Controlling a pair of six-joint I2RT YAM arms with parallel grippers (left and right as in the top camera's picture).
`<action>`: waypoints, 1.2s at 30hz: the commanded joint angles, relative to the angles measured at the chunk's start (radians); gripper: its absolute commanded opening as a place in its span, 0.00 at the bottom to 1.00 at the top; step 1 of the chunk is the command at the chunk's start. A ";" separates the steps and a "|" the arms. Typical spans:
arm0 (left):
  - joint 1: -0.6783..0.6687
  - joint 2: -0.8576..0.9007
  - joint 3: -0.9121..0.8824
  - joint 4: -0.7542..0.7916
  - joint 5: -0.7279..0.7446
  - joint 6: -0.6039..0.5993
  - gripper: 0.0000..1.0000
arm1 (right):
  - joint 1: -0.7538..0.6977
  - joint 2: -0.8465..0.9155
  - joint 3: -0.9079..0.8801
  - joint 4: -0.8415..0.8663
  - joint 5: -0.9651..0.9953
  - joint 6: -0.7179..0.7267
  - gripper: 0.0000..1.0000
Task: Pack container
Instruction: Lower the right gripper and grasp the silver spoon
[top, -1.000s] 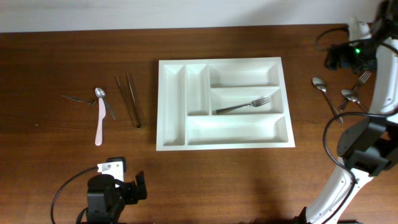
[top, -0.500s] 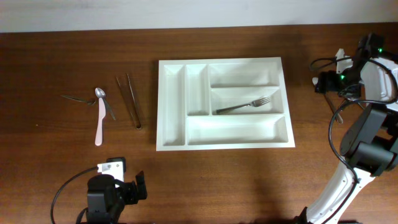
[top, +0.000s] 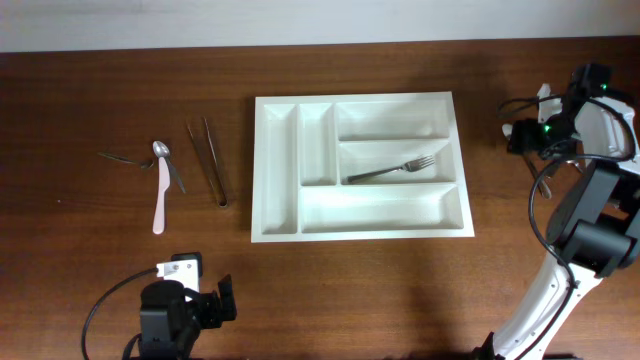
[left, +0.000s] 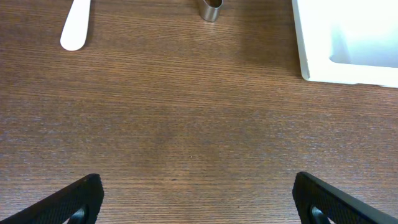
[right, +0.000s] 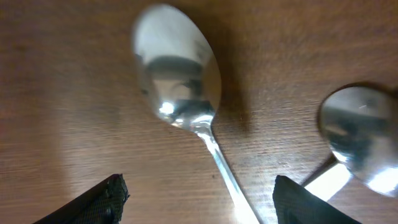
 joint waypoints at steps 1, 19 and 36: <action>0.003 -0.002 0.014 0.002 -0.003 -0.009 0.99 | -0.018 0.033 -0.014 -0.003 0.019 0.006 0.77; 0.003 -0.002 0.014 0.002 -0.003 -0.009 0.99 | -0.018 0.034 -0.053 0.011 0.020 0.014 0.09; 0.003 -0.002 0.014 0.002 -0.003 -0.009 0.99 | -0.018 0.034 -0.117 0.081 0.020 0.031 0.47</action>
